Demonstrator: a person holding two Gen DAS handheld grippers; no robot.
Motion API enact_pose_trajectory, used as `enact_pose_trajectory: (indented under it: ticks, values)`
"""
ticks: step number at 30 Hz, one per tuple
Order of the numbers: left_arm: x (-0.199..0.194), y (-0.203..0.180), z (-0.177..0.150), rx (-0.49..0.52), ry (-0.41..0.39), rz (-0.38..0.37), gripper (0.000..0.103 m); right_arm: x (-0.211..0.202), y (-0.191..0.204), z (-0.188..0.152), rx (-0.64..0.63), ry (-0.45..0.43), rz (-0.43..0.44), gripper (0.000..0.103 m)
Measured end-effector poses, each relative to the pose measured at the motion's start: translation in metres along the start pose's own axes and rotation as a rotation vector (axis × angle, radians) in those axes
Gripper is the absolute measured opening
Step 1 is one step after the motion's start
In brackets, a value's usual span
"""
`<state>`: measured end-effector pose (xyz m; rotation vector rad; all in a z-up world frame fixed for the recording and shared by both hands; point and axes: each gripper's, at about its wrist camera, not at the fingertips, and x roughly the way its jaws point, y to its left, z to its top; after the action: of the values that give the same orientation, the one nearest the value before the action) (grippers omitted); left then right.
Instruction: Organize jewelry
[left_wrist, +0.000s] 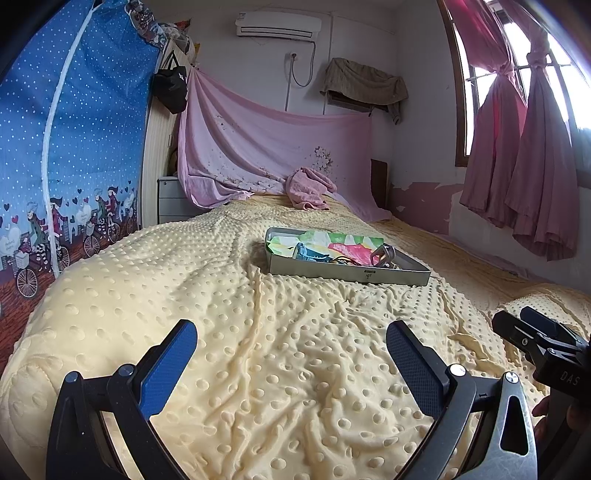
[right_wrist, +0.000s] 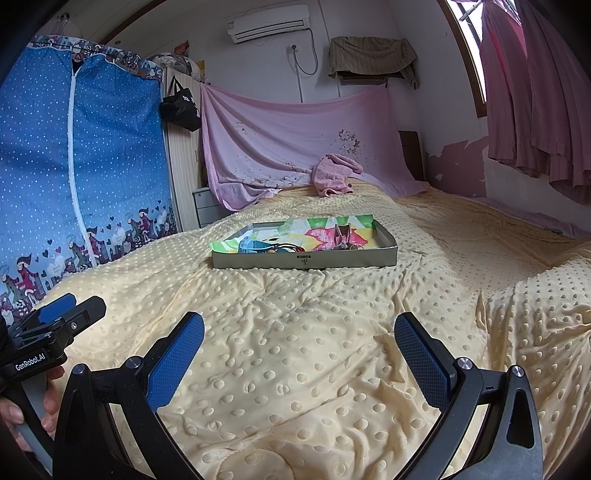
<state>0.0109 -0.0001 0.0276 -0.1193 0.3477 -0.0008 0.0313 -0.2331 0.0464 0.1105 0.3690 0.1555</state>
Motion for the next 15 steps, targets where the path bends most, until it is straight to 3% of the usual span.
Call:
enact_pose_trajectory:
  ticks: [15]
  values:
    - [-0.0003, 0.0001, 0.0005, 0.001, -0.001, 0.0, 0.103, 0.0, 0.0006, -0.0007, 0.002, 0.001, 0.001, 0.101]
